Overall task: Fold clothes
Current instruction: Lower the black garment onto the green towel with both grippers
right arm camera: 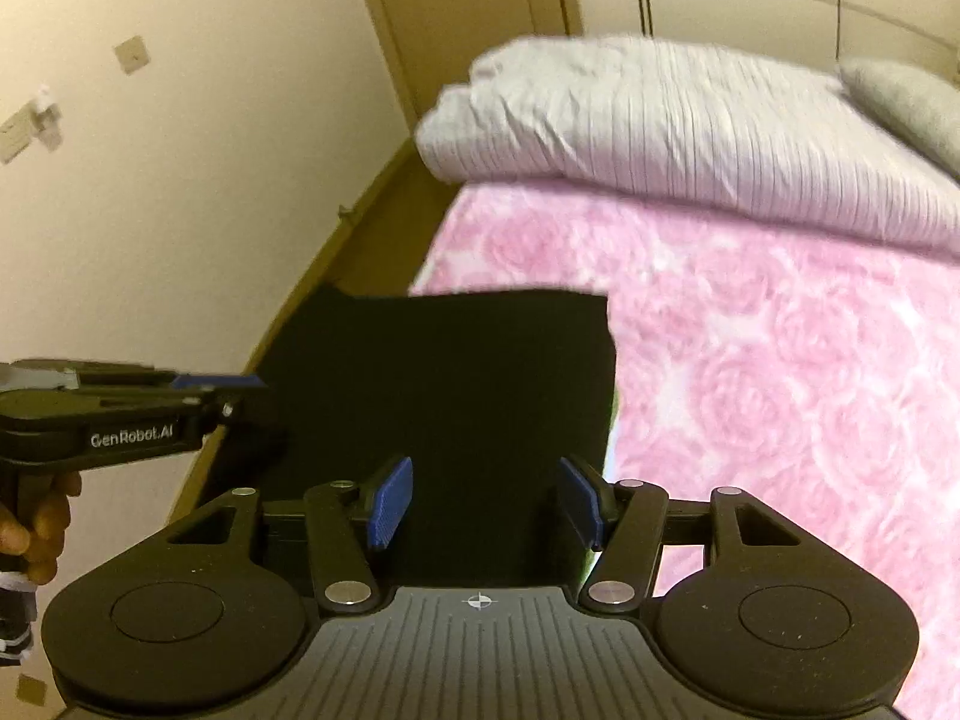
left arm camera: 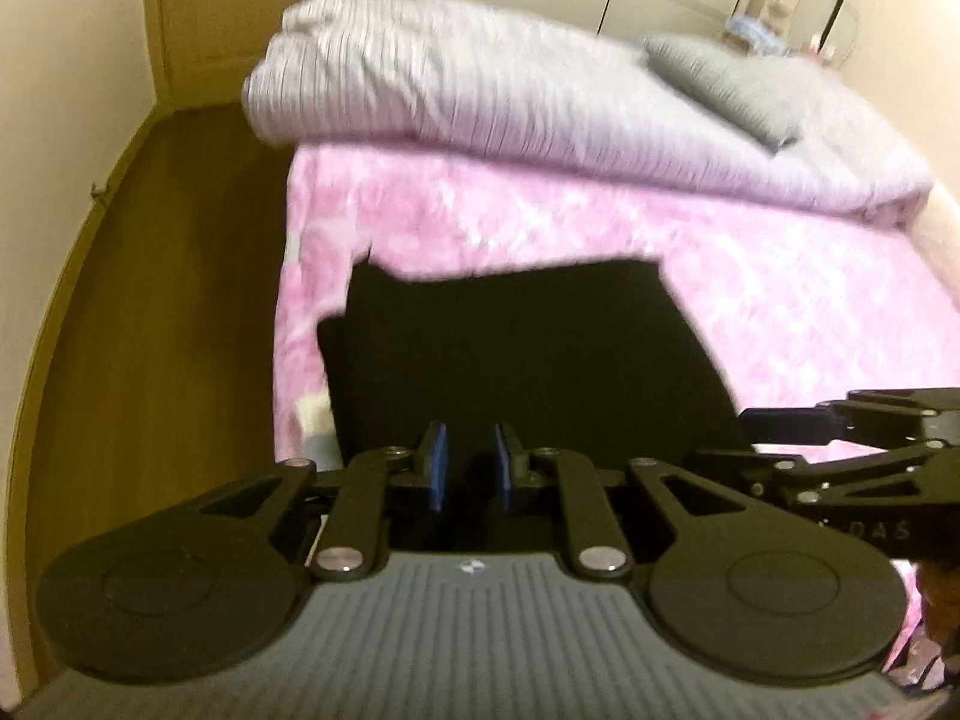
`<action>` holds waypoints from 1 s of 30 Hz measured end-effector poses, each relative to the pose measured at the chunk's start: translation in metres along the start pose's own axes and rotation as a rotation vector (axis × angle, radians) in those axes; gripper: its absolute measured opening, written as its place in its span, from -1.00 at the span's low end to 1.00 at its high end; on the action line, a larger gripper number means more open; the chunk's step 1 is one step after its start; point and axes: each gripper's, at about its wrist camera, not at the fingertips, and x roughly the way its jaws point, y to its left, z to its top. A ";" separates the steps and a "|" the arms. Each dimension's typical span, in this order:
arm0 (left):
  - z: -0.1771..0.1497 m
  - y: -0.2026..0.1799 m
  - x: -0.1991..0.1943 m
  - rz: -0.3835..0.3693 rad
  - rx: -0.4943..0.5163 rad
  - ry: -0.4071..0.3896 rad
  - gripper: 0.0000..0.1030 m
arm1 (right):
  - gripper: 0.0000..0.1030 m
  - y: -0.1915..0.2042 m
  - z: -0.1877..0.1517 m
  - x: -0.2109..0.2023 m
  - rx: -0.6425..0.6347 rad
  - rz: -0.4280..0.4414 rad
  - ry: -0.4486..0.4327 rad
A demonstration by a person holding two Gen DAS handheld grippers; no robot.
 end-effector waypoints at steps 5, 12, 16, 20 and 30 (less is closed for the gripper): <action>-0.016 0.016 0.009 0.015 -0.042 0.006 -0.75 | 0.14 0.009 -0.001 0.017 -0.080 0.026 0.017; -0.019 0.020 0.016 0.027 -0.063 -0.005 -0.77 | 0.19 0.017 -0.012 0.031 -0.213 0.006 0.035; -0.019 0.015 0.002 0.041 -0.070 -0.020 -0.78 | 0.20 0.006 -0.008 0.022 -0.159 0.032 0.026; -0.030 -0.002 -0.028 0.050 -0.040 -0.031 -0.79 | 0.20 -0.001 -0.009 -0.009 -0.132 0.048 0.001; -0.069 -0.007 -0.033 0.100 -0.125 -0.002 -0.78 | 0.35 0.024 -0.049 -0.023 -0.302 0.074 0.085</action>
